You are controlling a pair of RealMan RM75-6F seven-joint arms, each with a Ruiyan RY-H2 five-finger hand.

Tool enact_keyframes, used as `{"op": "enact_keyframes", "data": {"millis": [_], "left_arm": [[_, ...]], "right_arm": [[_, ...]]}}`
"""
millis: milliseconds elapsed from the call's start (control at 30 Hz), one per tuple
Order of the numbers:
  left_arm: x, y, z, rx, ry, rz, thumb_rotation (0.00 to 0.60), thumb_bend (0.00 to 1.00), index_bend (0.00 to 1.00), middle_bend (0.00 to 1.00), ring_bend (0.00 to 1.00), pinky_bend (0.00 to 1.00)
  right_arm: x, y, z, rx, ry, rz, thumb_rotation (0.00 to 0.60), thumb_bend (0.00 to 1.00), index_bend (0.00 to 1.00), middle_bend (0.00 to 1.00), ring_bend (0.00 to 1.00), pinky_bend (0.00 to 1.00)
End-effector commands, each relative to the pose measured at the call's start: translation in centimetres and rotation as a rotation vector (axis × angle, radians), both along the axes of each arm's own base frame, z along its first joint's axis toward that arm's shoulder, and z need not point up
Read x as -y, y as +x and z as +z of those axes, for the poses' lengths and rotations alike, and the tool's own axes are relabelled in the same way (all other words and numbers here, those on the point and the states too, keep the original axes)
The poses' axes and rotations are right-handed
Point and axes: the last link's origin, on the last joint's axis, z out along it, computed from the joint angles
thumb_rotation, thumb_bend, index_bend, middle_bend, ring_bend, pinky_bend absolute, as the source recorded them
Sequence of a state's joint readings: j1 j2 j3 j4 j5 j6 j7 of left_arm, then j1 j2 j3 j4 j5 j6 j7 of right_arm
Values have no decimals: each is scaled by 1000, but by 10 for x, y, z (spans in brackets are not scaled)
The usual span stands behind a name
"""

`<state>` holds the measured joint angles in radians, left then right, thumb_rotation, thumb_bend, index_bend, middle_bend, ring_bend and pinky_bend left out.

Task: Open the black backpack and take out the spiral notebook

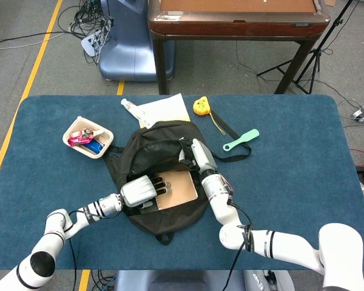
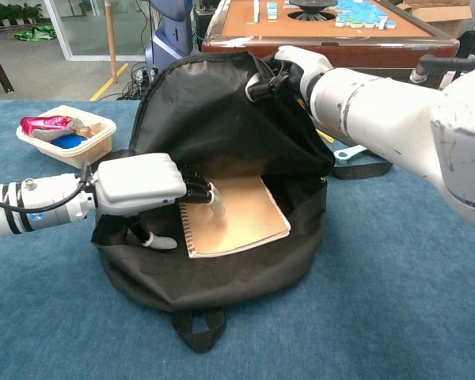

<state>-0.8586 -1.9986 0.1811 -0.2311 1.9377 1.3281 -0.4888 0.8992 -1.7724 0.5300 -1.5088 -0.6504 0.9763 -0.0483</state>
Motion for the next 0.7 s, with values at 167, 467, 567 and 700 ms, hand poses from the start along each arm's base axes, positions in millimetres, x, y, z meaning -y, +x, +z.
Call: {"op": "enact_keyframes", "data": {"millis": [167, 467, 567, 700], "left_arm": [[0, 4, -6, 26, -22, 38, 600, 221, 236, 234, 258, 329], [-4, 13, -13, 86, -27, 95, 600, 221, 236, 233, 255, 329], [-3, 15, -15, 100, -33, 106, 600, 221, 236, 233, 255, 329], [-3, 17, -21, 86, -37, 109, 600, 221, 238, 233, 255, 329]], "right_arm": [[0, -4, 0, -4, 0, -11, 600, 912, 586, 371, 281, 234], [1, -6, -1, -11, -1, -17, 600, 912, 586, 371, 281, 234], [1, -6, -1, -11, -3, -18, 600, 912, 586, 371, 281, 234], [1, -7, -1, -10, -5, -21, 600, 912, 586, 371, 281, 234]]}}
